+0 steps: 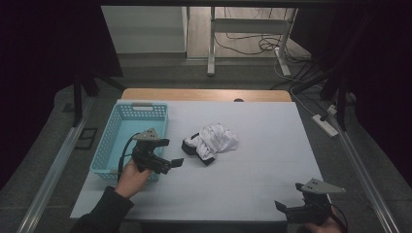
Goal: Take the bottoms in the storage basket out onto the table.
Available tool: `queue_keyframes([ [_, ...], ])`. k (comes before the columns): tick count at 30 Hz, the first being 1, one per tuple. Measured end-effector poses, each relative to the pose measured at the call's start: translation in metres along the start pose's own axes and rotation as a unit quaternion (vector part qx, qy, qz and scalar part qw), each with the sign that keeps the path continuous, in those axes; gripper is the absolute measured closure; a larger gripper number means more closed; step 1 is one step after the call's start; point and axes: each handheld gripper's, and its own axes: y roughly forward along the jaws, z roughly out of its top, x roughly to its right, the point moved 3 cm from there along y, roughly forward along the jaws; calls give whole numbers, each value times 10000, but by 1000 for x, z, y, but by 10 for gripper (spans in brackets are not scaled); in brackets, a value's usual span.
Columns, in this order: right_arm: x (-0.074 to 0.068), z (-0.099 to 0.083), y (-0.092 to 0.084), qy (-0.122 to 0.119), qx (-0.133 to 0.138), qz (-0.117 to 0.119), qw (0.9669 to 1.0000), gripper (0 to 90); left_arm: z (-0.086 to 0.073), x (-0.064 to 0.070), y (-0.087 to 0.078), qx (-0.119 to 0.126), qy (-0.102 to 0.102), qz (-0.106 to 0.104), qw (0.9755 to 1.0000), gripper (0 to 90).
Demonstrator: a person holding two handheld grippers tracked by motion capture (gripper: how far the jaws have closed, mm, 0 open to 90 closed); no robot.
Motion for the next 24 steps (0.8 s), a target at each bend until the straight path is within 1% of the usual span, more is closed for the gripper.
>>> queue_keyframes([
  [9,0,0,0,10,-4,0,10000,0,-7,-1,-10,49,-81,51,9999,0],
  [19,0,0,0,8,-8,-3,10000,0,-16,-2,-17,77,-166,110,9998,0],
  [24,0,0,0,4,-8,-4,10000,0,-21,-3,-21,55,-173,179,9997,0],
])
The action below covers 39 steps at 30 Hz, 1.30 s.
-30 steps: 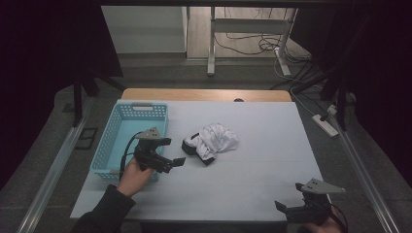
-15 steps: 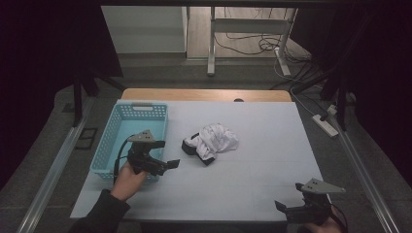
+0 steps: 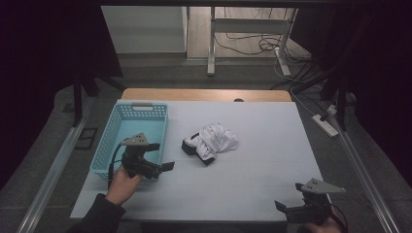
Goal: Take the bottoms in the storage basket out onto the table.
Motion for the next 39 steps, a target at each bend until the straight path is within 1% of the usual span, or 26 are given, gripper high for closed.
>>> queue_keyframes([
  [11,0,0,0,-1,-10,-8,10000,0,-9,0,-7,-6,-17,133,9999,0],
  [22,0,0,0,0,-18,-16,10000,0,-18,2,-15,-14,-63,175,9998,0],
  [28,0,0,0,0,-20,-17,10000,0,-24,4,-21,-12,-55,250,9997,0],
  [33,0,0,0,2,-23,-18,10000,0,-31,4,-26,5,-132,288,9995,0],
  [39,0,0,0,0,-21,-15,10000,0,-39,5,-33,-19,-171,377,9991,0],
])
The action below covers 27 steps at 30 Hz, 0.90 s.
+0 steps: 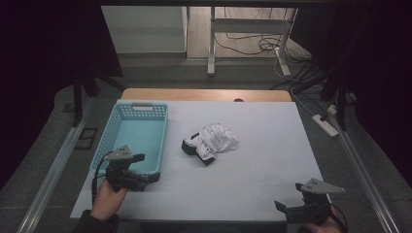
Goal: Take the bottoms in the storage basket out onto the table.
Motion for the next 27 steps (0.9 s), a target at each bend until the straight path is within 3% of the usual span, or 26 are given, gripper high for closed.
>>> queue_keyframes([
  [14,0,0,0,3,-11,-10,10000,0,-23,1,-26,66,-182,254,9995,0],
  [27,0,0,1,2,-28,-12,10000,0,-45,2,-37,-37,-377,398,9985,0],
])
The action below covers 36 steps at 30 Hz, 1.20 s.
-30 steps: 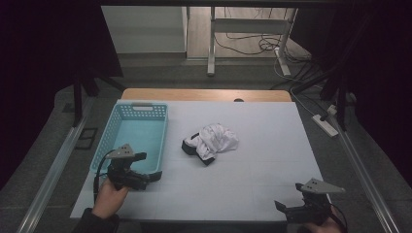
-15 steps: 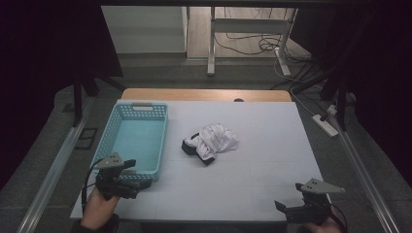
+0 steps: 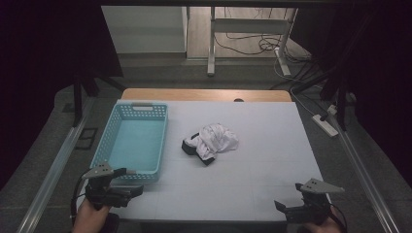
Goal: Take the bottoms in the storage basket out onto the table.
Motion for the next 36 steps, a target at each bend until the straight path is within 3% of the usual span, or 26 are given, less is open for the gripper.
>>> queue_keyframes([
  [8,0,0,0,0,-7,1,10000,0,-13,-2,-4,-76,-81,74,9999,0],
  [15,0,0,0,-6,-17,-8,10000,0,-24,-6,-7,-143,-96,315,9994,0],
  [29,0,0,1,-4,-28,-19,10000,0,-32,-9,-10,-277,-64,551,9981,0],
  [36,0,0,1,-13,-42,-36,10000,0,-34,-13,-11,-338,-191,437,9983,0],
])
